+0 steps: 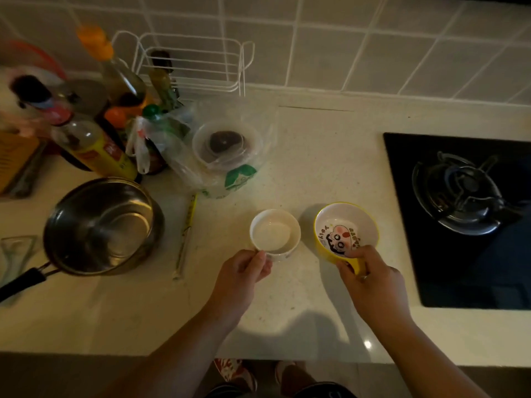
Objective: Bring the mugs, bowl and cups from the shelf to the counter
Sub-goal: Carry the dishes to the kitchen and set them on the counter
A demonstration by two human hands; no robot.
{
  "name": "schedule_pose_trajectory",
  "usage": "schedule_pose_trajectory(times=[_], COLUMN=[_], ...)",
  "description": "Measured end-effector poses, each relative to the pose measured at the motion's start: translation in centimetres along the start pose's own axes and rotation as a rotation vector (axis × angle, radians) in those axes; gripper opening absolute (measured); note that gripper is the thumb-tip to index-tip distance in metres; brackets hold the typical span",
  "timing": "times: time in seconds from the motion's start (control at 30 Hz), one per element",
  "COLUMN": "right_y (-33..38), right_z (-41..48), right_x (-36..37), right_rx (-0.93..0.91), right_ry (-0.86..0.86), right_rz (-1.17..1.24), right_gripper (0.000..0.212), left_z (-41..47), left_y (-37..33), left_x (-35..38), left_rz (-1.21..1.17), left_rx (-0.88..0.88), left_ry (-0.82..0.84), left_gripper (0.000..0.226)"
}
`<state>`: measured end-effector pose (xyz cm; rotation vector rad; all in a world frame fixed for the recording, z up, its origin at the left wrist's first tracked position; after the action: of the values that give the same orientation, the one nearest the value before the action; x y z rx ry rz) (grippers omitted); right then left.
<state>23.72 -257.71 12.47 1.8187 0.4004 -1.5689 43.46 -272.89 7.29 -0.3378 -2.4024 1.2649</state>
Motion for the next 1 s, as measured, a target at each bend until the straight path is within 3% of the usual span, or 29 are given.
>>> schedule_pose_trajectory(times=[0.37, 1.0], right_y=[-0.6, -1.7], right_z=[4.4, 6.9], right_x=[0.7, 1.6], right_rx=[-0.022, -0.038], right_ry=[0.057, 0.044], right_rz=[0.023, 0.040], right_gripper=[0.034, 0.033], left_z=[2.6, 4.8], left_y=[0.4, -0.7], left_x=[2.3, 4.6], left_rz=[-0.118, 0.293], left_rx=[0.002, 0.155], left_ry=[-0.054, -0.210], left_gripper=[0.026, 0.031])
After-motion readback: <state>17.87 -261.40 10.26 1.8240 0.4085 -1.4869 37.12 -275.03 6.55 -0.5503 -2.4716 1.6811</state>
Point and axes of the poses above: each hand's wrist, its own z-axis towards the middle knuckle, its own x-axis out of the palm, y = z × x, the point moved 6 cm from there along z, towards the middle knuckle, and after that the axes turned 14 degrees about -z, right-handed, at the moved point
